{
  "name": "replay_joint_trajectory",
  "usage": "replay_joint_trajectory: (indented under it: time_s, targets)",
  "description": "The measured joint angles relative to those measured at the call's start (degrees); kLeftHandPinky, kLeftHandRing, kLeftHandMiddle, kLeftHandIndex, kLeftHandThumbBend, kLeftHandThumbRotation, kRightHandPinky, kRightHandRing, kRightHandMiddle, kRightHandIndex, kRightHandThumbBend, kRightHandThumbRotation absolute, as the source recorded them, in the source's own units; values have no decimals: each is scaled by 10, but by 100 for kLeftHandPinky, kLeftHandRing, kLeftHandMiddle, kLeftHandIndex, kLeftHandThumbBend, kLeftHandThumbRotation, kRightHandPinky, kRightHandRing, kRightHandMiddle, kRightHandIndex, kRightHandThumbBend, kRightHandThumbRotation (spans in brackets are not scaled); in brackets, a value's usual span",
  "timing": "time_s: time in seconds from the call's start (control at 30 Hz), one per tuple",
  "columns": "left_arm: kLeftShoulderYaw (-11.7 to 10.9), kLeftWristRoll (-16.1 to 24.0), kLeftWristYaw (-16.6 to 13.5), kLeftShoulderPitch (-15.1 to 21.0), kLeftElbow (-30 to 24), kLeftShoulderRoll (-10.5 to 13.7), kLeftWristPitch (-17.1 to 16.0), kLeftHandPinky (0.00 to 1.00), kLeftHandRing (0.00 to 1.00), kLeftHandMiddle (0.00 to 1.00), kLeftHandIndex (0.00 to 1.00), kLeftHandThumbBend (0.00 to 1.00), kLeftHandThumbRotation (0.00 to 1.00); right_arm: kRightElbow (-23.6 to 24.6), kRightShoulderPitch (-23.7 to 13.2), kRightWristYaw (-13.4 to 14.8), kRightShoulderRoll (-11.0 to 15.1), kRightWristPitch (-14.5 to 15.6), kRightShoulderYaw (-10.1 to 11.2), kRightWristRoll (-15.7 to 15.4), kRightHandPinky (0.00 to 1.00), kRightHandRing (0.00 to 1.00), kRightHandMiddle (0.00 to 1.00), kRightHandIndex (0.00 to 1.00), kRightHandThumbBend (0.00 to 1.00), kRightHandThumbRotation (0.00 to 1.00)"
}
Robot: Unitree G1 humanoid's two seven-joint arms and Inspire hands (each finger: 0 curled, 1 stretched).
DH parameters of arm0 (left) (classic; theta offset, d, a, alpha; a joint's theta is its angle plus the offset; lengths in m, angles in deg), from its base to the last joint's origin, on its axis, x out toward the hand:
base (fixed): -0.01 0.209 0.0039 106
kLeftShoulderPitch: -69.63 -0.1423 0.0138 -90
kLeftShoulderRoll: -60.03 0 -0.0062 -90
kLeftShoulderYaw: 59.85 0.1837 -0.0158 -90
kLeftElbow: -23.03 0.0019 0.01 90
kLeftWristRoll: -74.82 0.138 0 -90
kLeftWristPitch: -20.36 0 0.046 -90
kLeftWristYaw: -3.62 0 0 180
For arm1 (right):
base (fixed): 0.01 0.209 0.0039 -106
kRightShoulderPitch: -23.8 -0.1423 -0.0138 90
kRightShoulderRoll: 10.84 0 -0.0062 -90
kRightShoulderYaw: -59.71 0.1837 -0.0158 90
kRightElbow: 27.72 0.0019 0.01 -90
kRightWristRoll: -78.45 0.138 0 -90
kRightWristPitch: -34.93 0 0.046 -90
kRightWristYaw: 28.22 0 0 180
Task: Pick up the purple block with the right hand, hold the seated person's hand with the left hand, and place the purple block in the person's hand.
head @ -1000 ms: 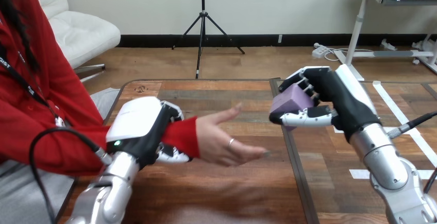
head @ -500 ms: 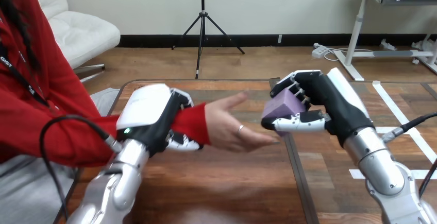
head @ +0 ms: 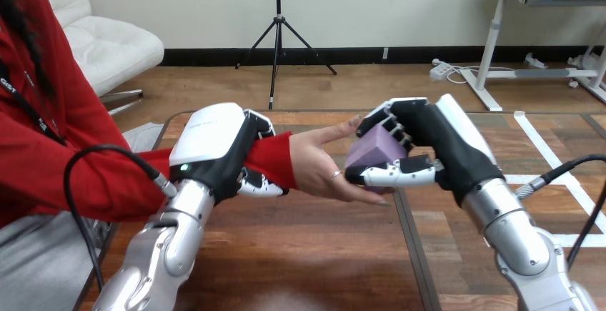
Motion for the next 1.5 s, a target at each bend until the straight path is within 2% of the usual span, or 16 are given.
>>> replay_joint_trajectory:
  time_s: [0.83, 1.17, 1.5]
  targets:
    - [1, 1, -4, 26, 12, -2, 0, 25, 32, 38, 39, 73, 0, 63, 9, -8, -29, 24, -8, -1, 28, 33, 41, 47, 64, 0]
    - [1, 1, -4, 34, 13, -2, 0, 27, 33, 39, 40, 72, 0, 95, 9, -21, -36, 41, -8, 0, 28, 33, 41, 46, 64, 0]
    - [2, 3, -5, 41, 13, -2, 0, 30, 34, 40, 41, 73, 0, 114, 9, -33, -36, 46, -8, 3, 27, 33, 40, 46, 64, 0]
